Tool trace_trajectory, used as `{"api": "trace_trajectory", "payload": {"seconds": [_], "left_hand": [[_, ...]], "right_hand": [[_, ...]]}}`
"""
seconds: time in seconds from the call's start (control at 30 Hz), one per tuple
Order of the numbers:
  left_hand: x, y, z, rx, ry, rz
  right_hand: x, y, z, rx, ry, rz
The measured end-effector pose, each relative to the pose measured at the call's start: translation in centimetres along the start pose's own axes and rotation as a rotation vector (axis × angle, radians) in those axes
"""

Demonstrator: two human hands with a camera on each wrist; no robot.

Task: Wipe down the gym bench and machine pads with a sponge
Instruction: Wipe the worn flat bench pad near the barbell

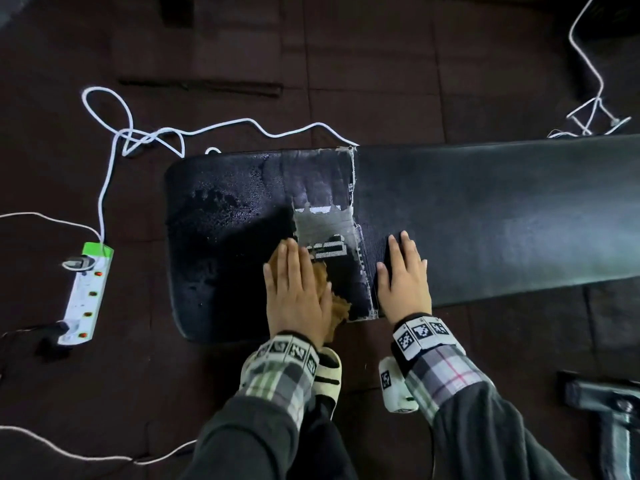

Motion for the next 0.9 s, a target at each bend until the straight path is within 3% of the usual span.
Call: {"api": "trace_trajectory", "payload": {"seconds": [0.17,0.3,0.47,0.6,0.73,0.9], "left_hand": [[2.5,0.9,4.7,0.115,0.025,-0.038],[1.5,0.5,2.9,0.115,0.071,0.002],[-1.2,-4.6,-0.8,-0.069,0.123,0.066],[-1.1,-7.5,2.0,-0.210,0.154,0.119],[1.3,-5.1,5.3,-0.151,0.118,0.082],[1.4,-2.8,3.3,-0.083,0.116,0.004]], "right_hand": [[0.3,0.0,0.1,0.003,0.013,-0.019],[0.4,0.0,0.0,0.007,0.023,-0.029],[0.5,0.2,0.1,0.004,0.029,-0.053],[0.5,0.2,0.1,0.000,0.038,-0.059],[0.5,0.2,0.2,0.007,0.045,-0.058],[0.6,0.1,0.1,-0.001,0.035,-0.049]]}}
Point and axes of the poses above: each hand's wrist, its own z-axis away from the middle knuckle, its own x-axis out of the palm, y = z × x, the point moved 9 cm from there along -z, towards the middle knuckle, and after that the axes turned 5 degrees about -y, right-handed, at the moved point
